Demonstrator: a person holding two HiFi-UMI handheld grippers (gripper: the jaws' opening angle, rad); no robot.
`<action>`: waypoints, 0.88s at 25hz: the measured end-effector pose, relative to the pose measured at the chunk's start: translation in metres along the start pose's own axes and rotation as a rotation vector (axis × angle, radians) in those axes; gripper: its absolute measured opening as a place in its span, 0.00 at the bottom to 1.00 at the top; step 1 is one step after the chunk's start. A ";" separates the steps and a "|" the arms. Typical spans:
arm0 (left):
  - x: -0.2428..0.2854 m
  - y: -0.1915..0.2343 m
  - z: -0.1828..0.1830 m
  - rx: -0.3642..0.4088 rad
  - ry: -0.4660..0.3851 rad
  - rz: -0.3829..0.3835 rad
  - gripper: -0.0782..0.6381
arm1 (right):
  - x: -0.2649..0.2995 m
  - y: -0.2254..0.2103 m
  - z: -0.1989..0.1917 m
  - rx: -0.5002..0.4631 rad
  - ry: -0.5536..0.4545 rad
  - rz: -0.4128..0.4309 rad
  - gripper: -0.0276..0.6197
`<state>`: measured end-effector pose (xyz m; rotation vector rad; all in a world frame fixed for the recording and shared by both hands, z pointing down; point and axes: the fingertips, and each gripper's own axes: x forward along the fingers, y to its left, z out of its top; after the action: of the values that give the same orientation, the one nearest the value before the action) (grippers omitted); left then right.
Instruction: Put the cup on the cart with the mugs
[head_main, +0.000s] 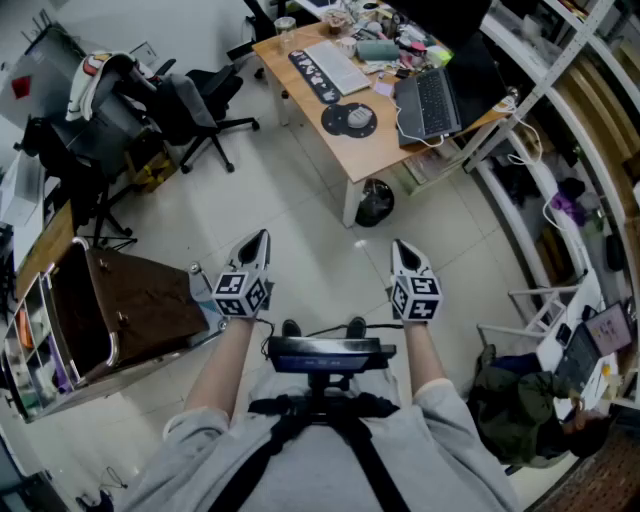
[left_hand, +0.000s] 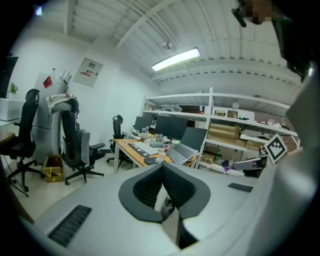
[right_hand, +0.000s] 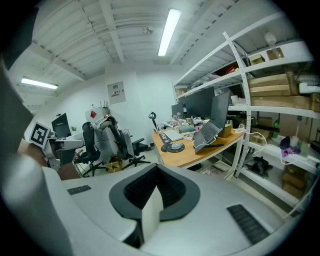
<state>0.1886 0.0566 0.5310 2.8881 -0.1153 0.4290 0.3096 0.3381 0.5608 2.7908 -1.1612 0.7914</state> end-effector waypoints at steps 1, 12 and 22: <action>0.001 -0.005 0.002 0.017 -0.004 0.004 0.12 | -0.002 -0.002 0.003 -0.005 -0.005 0.005 0.06; 0.011 -0.048 0.031 0.105 -0.061 0.040 0.12 | -0.006 -0.034 0.018 -0.040 -0.015 0.069 0.06; 0.057 -0.010 0.053 0.131 -0.042 0.002 0.12 | 0.056 -0.017 0.050 -0.023 -0.024 0.082 0.06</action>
<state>0.2591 0.0518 0.4965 3.0264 -0.1011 0.3903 0.3765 0.3037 0.5461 2.7576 -1.2879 0.7467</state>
